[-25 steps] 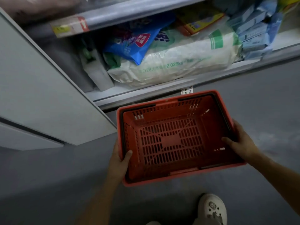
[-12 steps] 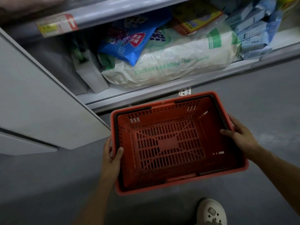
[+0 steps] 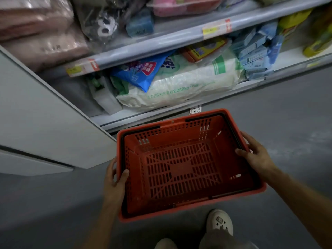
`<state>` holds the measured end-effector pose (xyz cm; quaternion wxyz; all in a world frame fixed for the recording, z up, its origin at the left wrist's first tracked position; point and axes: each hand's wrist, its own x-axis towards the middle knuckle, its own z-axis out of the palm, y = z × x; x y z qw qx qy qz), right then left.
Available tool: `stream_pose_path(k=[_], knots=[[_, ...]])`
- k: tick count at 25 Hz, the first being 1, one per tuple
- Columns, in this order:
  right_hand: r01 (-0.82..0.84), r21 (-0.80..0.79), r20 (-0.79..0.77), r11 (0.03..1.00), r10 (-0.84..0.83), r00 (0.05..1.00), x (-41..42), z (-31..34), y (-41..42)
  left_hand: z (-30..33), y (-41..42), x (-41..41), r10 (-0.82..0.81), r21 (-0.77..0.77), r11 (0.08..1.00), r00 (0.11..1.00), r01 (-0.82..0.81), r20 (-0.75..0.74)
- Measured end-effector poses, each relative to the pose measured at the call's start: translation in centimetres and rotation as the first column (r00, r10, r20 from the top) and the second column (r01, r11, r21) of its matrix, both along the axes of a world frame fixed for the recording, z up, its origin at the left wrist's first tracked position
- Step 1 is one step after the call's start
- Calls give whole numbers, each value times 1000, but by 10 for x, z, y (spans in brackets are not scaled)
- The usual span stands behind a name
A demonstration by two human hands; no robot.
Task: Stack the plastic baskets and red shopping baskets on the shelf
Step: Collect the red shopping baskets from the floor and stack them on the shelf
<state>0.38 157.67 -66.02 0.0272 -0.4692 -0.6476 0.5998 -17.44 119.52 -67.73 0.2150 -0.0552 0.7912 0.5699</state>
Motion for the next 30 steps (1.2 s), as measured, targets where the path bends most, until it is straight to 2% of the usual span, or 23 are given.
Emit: stream_pose_path(k=[4, 10, 16, 24, 30], knots=[[3, 15, 5, 1000, -3, 1000, 1, 91, -7, 92, -10, 0, -7, 30, 1000, 1000, 6, 13], [-7, 88, -33, 996, 10, 999, -2, 238, -33, 240, -38, -3, 8, 24, 1000, 998, -7, -59], [-19, 104, -99, 994, 29, 995, -12, 337, -56, 354, -62, 7, 72, 36, 997, 988, -68, -136], [-171, 97, -180, 980, 186, 966, -32, 435, -56, 453, -86, 50, 217, 96, 974, 966, -205, -137], [-344, 154, -232, 926, 373, 899, -71, 495, -63, 497, -97, 99, 468, 185, 878, 874, -442, -134]])
